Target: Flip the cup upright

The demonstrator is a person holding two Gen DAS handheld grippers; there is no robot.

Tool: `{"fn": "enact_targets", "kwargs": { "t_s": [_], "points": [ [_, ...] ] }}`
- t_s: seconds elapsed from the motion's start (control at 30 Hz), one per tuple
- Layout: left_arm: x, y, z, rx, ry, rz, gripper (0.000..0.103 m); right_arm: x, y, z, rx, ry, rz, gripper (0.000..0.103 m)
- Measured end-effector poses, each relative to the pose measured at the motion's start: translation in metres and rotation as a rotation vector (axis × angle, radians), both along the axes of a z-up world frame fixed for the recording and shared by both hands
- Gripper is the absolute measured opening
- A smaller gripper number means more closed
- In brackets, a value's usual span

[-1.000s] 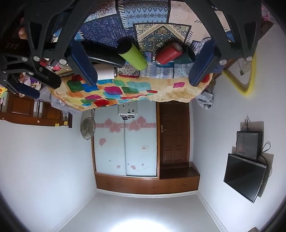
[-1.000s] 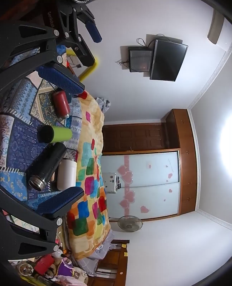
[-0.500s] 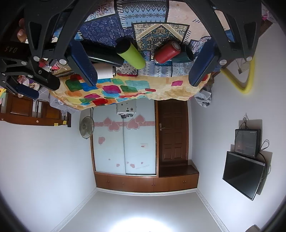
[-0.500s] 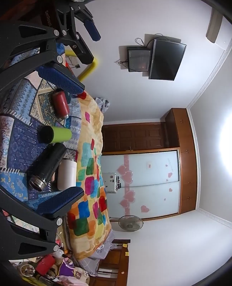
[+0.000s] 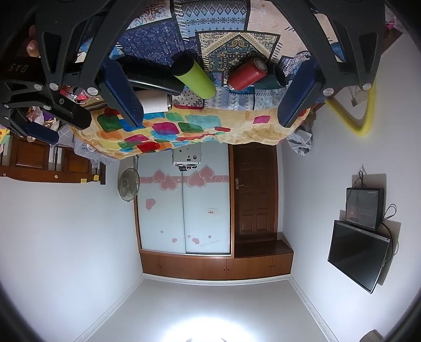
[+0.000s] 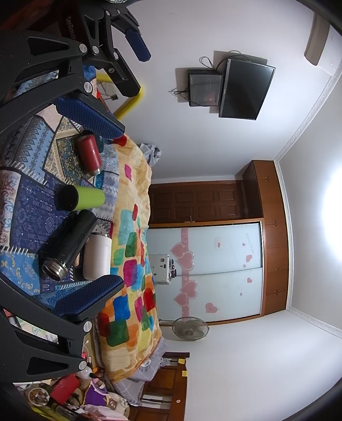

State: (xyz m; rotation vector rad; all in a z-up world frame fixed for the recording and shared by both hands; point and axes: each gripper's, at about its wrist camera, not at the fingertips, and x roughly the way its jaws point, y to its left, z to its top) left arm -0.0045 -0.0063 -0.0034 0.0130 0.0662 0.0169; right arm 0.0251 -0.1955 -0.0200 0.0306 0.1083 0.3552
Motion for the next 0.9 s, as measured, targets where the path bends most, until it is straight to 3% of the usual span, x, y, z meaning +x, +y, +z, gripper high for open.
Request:
{"fn": "enact_targets", "kwargs": {
  "t_s": [0.9],
  "points": [
    [-0.0017,-0.0017,-0.004,0.001,0.0,-0.011,0.103,-0.0017,0.0031,-0.0017,-0.002,0.004,0.003,0.103]
  ]
}}
